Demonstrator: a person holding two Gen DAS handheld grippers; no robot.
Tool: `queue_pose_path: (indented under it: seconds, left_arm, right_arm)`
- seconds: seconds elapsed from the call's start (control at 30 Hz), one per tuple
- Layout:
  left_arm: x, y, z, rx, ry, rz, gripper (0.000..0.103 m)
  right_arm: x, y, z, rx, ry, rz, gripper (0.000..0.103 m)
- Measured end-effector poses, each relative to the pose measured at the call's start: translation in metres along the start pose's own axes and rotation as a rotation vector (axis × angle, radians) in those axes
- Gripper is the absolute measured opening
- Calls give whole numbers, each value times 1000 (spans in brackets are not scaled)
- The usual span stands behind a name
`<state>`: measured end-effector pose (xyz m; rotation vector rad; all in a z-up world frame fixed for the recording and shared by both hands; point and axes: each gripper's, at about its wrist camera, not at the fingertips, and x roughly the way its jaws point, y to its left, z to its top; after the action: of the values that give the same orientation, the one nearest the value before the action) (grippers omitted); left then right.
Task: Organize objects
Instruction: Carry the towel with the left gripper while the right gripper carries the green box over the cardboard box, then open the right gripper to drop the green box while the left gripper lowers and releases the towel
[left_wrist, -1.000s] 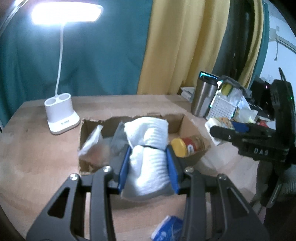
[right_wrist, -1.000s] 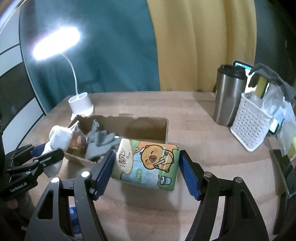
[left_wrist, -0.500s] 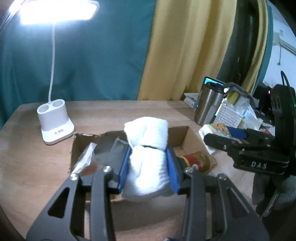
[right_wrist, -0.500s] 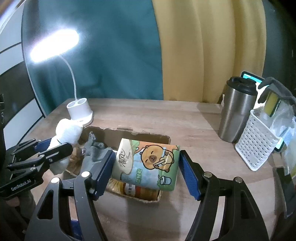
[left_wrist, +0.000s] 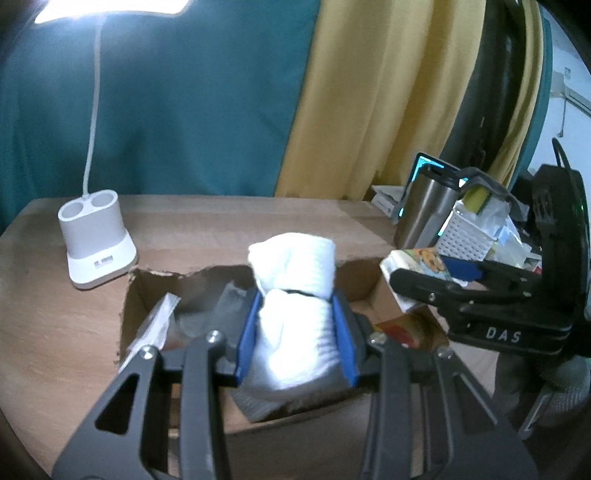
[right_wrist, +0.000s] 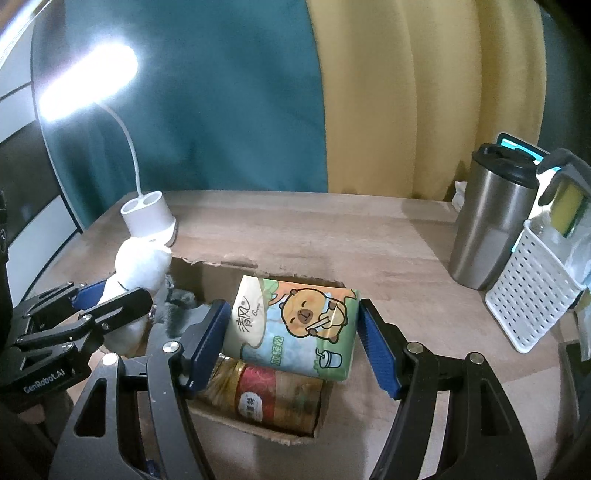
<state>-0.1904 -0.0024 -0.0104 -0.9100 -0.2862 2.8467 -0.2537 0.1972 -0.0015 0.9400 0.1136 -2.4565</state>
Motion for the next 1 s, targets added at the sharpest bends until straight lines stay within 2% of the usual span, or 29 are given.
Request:
queue_pose_path:
  seconds: [0.7,0.77,0.83,1.0]
  left_arm:
    - [28,0,-2,-22,61,-3,39]
    - [31,0,-3,-24,70,-1,39]
    - [33,-2,-3,-24,76,-2,39]
    - [35,-5,-2,-21,80,-2,39]
  right_arm:
    - [40,-4,8,13,45,25,73]
    - [41,-5,8,13,41,23,76]
    - [39,-4,7,-3,26,-2,84]
    - [34,-12,6,20,7,-13,84]
